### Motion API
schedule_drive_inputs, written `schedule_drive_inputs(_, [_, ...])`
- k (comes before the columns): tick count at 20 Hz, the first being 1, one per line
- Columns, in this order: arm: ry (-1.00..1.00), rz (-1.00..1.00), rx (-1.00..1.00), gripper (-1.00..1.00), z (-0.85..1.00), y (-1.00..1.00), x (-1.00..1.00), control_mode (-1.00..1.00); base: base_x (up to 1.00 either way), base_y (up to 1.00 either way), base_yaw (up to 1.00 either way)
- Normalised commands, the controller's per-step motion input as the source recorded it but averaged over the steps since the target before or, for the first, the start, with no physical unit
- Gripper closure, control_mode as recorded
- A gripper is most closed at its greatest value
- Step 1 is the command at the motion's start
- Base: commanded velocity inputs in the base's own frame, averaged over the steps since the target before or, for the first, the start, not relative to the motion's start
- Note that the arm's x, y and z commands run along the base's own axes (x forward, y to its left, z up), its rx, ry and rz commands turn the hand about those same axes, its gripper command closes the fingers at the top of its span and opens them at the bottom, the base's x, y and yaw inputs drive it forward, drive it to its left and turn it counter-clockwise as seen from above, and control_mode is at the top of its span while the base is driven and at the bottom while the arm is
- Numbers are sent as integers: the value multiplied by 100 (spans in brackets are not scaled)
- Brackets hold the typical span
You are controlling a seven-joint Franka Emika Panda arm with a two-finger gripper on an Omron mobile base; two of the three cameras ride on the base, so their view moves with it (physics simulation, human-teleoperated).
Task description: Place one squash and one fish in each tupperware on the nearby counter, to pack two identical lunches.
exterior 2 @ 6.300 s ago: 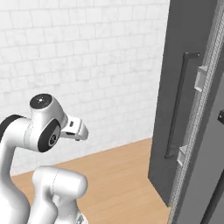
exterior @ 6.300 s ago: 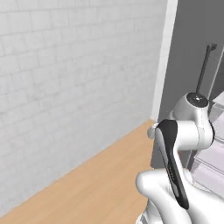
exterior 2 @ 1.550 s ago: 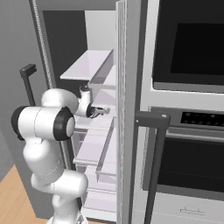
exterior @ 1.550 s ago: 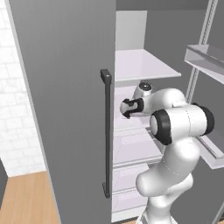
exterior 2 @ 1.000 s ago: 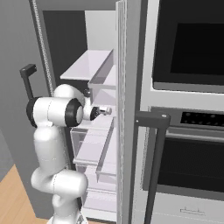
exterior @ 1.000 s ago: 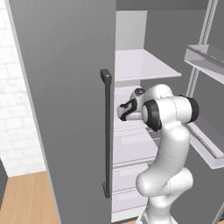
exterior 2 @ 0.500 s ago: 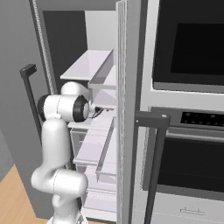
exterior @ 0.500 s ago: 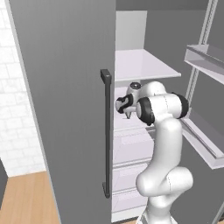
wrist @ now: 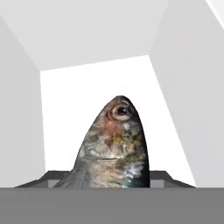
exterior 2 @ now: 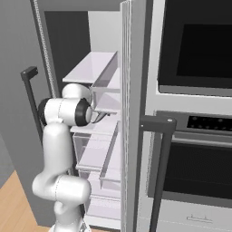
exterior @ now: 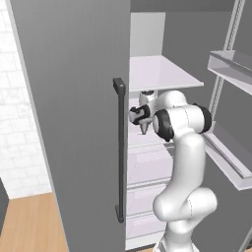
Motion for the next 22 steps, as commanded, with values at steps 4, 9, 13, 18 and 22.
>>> schedule_drive_inputs(4, [-8,-9,2,100,-16,-70,-100,-100,0,0,0])
schedule_drive_inputs(9, [-15,-2,10,100,16,-51,-100,-100,0,0,0])
schedule_drive_inputs(13, [-9,0,1,100,53,11,-100,-100,0,0,0])
schedule_drive_inputs(18, [2,6,0,100,64,55,-100,-100,0,0,0])
schedule_drive_inputs(22, [2,6,0,100,88,39,-100,-100,0,0,0])
